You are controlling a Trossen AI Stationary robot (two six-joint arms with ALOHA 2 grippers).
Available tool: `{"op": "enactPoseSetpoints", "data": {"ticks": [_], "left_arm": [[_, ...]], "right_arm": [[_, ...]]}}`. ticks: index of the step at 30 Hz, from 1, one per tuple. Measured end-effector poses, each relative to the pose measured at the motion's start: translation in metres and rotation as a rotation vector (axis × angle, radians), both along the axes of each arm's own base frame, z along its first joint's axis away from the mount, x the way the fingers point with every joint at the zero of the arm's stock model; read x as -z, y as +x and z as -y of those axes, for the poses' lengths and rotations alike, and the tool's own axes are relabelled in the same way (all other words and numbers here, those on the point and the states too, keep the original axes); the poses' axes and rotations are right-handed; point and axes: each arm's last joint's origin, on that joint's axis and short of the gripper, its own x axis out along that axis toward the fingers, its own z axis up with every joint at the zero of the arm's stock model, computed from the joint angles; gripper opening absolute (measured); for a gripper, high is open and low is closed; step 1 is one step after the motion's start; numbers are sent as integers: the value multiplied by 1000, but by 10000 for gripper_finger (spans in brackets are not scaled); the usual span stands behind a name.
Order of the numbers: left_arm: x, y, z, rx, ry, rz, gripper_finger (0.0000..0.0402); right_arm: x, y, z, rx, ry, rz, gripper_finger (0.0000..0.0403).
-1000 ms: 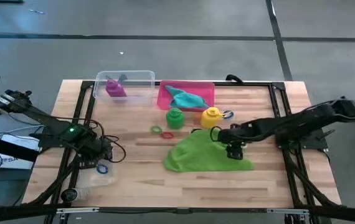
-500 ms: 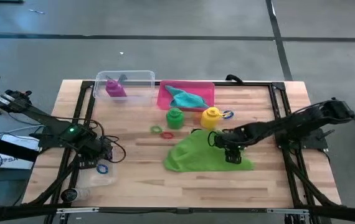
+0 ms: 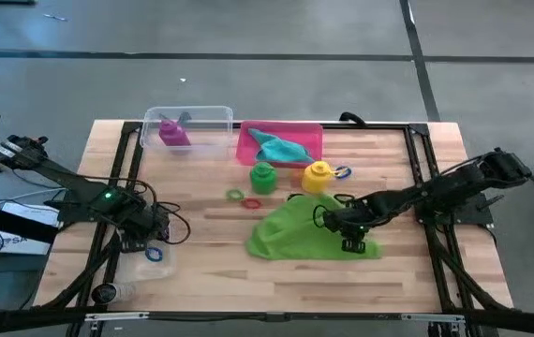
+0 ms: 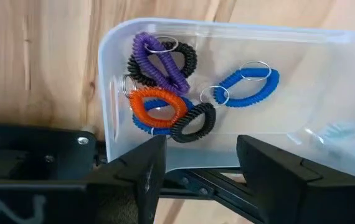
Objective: Pick & Place Sports Items
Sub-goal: Put the green towel into the pink bin
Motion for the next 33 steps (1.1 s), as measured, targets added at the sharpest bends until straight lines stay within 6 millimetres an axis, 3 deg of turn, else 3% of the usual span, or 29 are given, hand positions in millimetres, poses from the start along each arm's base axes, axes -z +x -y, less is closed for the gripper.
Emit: {"op": "enactPoseSetpoints", "data": {"ticks": [5, 10, 24, 33], "left_arm": [[0, 0, 0, 0, 0, 0, 158], [0, 0, 0, -1, 0, 0, 158], [0, 0, 0, -2, 0, -1, 158], [0, 1, -1, -9, 40, 26, 158]], "right_arm": [[-3, -1, 0, 52, 10, 1, 2], [-18, -4, 3, 86, -45, 79, 1], [-119, -15, 15, 43, -243, 541, 0], [-165, -21, 22, 41, -397, 738, 0]]}}
